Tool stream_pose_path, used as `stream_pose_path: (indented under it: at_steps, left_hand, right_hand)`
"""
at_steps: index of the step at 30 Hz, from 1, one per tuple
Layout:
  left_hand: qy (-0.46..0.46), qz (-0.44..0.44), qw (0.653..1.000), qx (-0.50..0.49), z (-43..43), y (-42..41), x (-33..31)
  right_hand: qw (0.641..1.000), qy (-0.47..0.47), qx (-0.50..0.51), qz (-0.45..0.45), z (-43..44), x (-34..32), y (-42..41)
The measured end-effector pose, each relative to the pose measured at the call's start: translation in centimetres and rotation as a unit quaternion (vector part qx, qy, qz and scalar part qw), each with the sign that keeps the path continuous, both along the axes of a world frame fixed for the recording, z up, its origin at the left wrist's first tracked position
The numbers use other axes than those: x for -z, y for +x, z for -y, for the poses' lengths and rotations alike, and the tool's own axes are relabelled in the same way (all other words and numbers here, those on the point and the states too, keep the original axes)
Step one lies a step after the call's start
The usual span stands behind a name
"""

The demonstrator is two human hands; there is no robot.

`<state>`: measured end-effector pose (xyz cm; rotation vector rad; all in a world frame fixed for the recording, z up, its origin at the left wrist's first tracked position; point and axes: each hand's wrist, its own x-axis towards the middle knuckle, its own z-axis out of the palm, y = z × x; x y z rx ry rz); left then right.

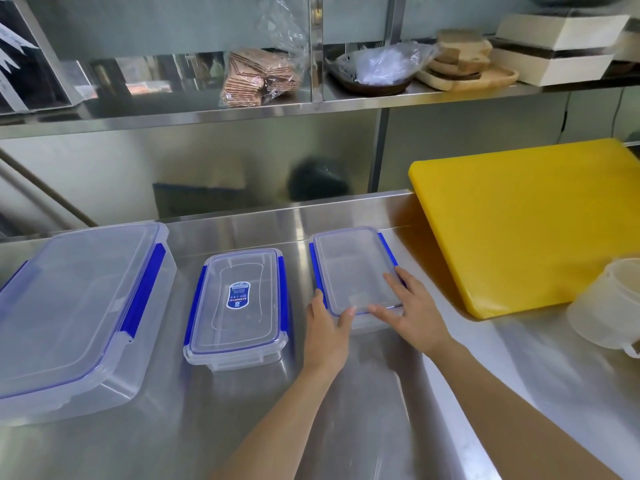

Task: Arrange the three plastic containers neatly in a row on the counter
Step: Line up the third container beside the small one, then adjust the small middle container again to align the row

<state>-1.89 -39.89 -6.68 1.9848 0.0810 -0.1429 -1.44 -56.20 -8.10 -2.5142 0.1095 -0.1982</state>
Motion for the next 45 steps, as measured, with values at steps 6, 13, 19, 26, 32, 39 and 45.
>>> stream_pose_path:
  at_steps: [6,13,19,26,32,39,45]
  left_hand:
    - [0.060,-0.011,0.997,0.048,0.0,3.2,-0.2]
    - [0.054,-0.043,0.996,0.054,0.6,5.7,-0.5]
    - [0.055,-0.045,0.996,0.055,1.0,6.1,-0.1]
    - [0.103,0.095,0.989,-0.038,-2.0,5.8,-3.7]
    - [0.187,0.176,0.950,-0.177,-10.7,5.1,-6.0]
    - [0.220,-0.075,0.961,-0.148,-16.7,3.6,-1.9]
    - [0.146,-0.054,0.984,-0.082,-17.0,5.0,0.1]
  right_hand:
    - [0.995,-0.083,-0.020,-0.050,0.6,-0.1,2.8]
    - [0.993,-0.084,-0.015,-0.083,1.1,0.1,5.4]
    - [0.989,-0.079,-0.024,-0.120,1.8,-0.9,5.9]
    - [0.994,-0.094,-0.033,0.051,-2.2,-4.2,4.5]
    - [0.975,-0.043,-0.211,0.053,-10.4,-4.6,1.6]
    - [0.957,-0.109,-0.265,-0.046,-15.0,-0.1,1.5]
    - [0.957,-0.134,-0.252,-0.058,-14.9,0.4,4.1]
